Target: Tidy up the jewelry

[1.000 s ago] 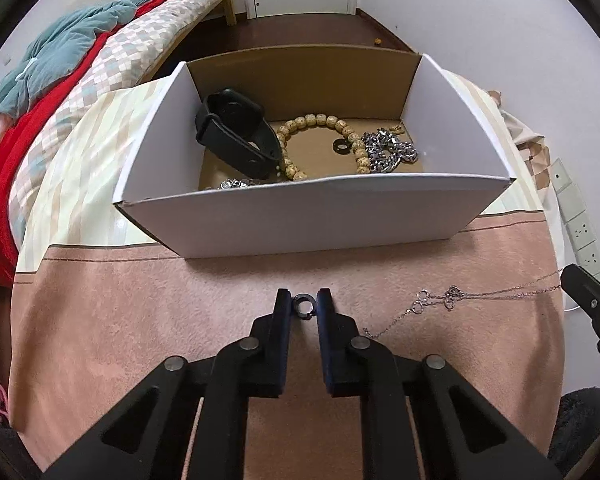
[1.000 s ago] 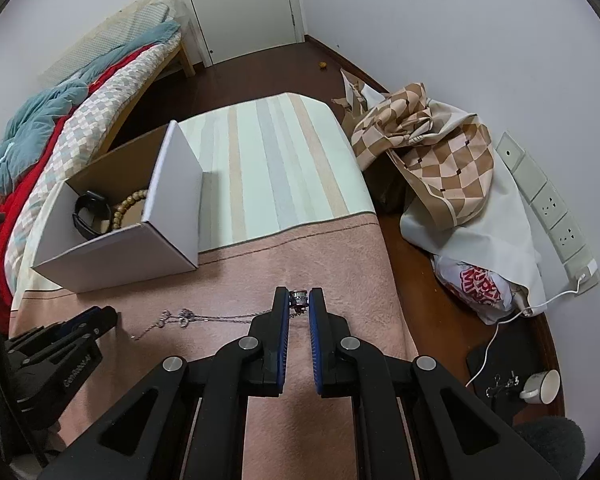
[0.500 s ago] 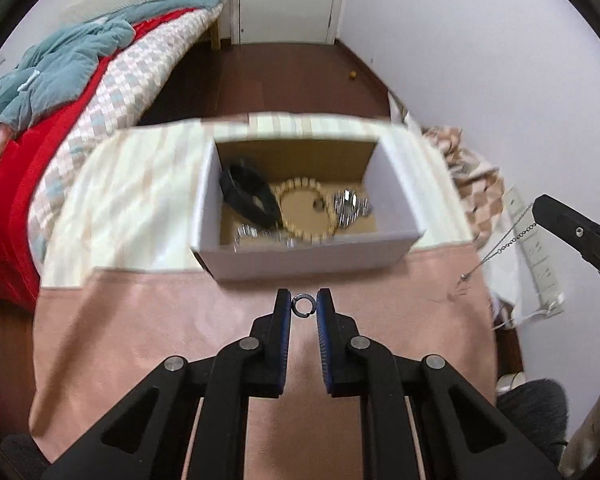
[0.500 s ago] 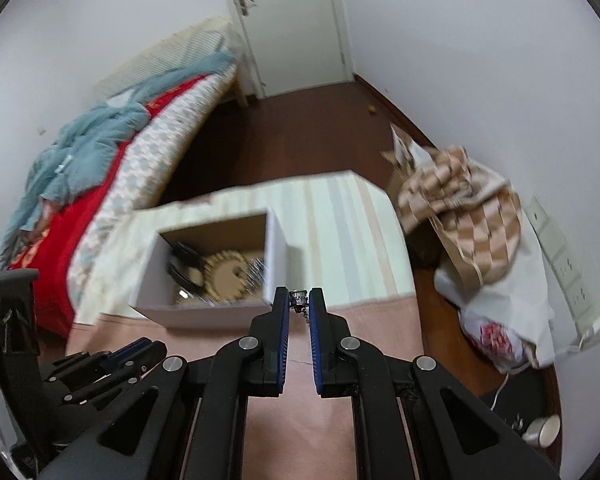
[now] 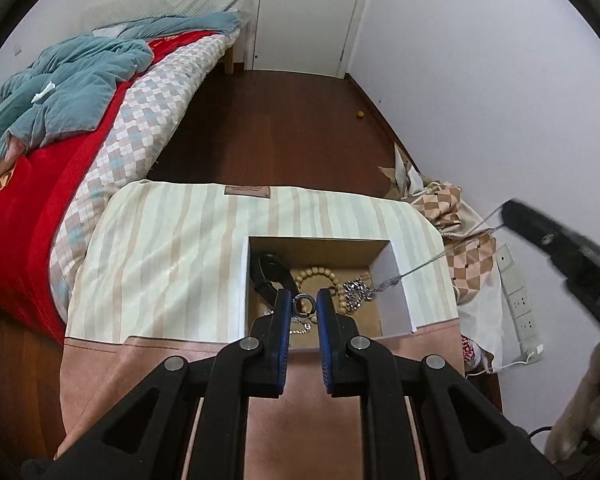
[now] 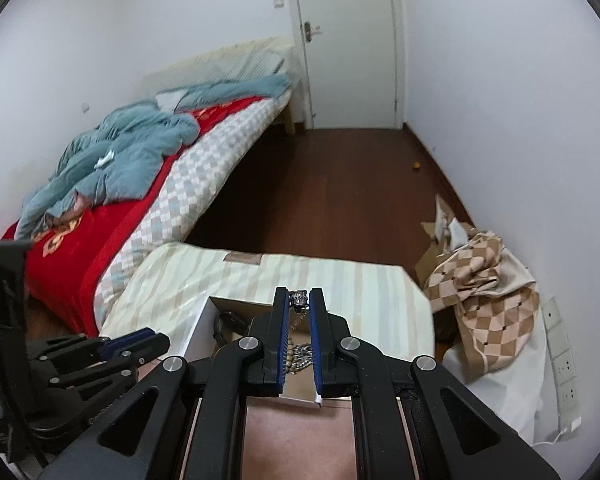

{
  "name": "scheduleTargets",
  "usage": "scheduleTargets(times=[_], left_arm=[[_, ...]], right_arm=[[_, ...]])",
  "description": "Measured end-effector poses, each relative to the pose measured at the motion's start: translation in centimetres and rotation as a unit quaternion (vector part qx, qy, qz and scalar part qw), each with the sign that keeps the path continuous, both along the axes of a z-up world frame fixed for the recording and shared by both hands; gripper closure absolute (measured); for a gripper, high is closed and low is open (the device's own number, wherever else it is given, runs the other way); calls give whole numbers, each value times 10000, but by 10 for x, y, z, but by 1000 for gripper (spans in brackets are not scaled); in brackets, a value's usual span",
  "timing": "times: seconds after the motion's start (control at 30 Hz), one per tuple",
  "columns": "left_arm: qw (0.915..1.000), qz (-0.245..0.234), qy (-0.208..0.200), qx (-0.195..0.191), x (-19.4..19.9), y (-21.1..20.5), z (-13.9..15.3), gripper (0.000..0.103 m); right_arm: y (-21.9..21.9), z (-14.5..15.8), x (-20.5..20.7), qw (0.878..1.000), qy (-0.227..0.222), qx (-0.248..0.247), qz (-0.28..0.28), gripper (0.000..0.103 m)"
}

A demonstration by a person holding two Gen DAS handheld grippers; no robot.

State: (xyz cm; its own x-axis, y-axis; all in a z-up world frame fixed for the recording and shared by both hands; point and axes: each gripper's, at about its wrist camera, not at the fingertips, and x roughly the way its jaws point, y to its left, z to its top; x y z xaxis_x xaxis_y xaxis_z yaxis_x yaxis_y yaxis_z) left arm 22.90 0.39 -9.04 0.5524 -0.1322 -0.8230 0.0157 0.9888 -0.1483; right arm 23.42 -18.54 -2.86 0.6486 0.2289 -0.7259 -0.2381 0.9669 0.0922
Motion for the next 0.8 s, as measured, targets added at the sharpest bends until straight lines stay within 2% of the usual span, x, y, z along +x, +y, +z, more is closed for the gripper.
scheduleTargets(times=[0.2, 0.27, 0.43, 0.53, 0.6, 0.63, 0.7, 0.77, 0.8], left_arm=[[9995, -2, 302, -14, 23, 4, -22, 93], [9987, -56, 479, -140, 34, 3, -32, 93], [9951, -144, 855, -468, 67, 0, -53, 93], [9937, -136, 981, -519, 82, -5, -57, 92], [9926, -99, 1098, -512, 88, -6, -58, 91], [9923, -79, 1128, -516, 90, -6, -57, 89], [9936, -1, 1049, -424, 89, -4, -52, 75], [9950, 62, 948, -312, 87, 0, -47, 42], [9956, 129, 893, -264, 85, 2, -44, 37]], right_arm=[[3, -56, 29, 9954, 932, 145, 161, 93], [1, -73, 35, 9930, 1155, 210, 145, 93], [-1, -102, 47, 9869, 1588, 250, 147, 93], [-4, -115, 53, 9818, 1872, 316, 106, 92], [-8, -120, 55, 9793, 1998, 312, 59, 86], [-9, -121, 55, 9790, 2010, 336, 34, 82], [-12, -119, 55, 9790, 2004, 365, 8, 62], [-15, -114, 53, 9798, 1959, 412, -21, 58], [-16, -112, 52, 9799, 1954, 407, -33, 58]])
